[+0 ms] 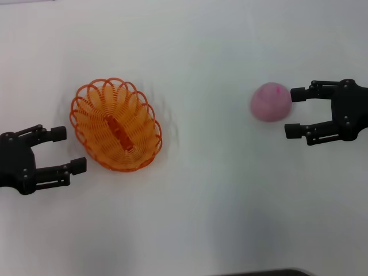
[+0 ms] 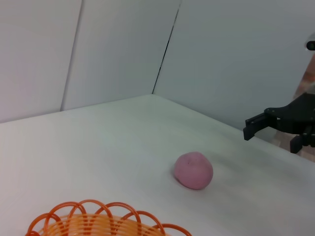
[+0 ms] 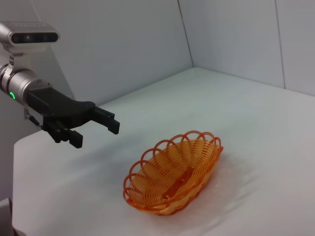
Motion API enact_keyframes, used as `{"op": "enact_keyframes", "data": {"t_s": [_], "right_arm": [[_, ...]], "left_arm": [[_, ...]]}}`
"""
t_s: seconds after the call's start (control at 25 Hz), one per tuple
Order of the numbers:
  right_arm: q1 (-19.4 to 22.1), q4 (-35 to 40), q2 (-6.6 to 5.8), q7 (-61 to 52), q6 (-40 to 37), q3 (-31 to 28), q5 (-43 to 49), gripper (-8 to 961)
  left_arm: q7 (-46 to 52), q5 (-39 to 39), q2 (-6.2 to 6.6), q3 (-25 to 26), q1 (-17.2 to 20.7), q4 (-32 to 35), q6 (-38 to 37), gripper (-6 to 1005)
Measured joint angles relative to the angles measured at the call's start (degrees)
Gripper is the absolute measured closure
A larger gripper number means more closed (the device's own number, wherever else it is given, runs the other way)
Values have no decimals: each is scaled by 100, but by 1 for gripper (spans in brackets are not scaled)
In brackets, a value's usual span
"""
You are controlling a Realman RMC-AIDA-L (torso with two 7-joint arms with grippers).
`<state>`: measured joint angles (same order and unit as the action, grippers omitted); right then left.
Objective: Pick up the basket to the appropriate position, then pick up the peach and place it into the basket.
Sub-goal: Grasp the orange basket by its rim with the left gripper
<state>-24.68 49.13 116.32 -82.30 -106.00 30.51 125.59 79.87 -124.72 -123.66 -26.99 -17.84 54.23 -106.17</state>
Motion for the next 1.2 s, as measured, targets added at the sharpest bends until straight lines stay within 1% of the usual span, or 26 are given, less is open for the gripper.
{"op": "enact_keyframes", "data": {"t_s": [0.72, 1.0, 1.2], "right_arm": [[-11, 0, 4, -14, -9, 78, 0, 1], [-11, 0, -11, -14, -9, 74, 0, 2], [-11, 0, -13, -20, -9, 71, 0, 2]], "left_arm": [[42, 0, 0, -8, -8, 20, -53, 116], [82, 0, 9, -8, -92, 40, -53, 116], [364, 0, 22, -128, -254, 191, -4, 116]]}}
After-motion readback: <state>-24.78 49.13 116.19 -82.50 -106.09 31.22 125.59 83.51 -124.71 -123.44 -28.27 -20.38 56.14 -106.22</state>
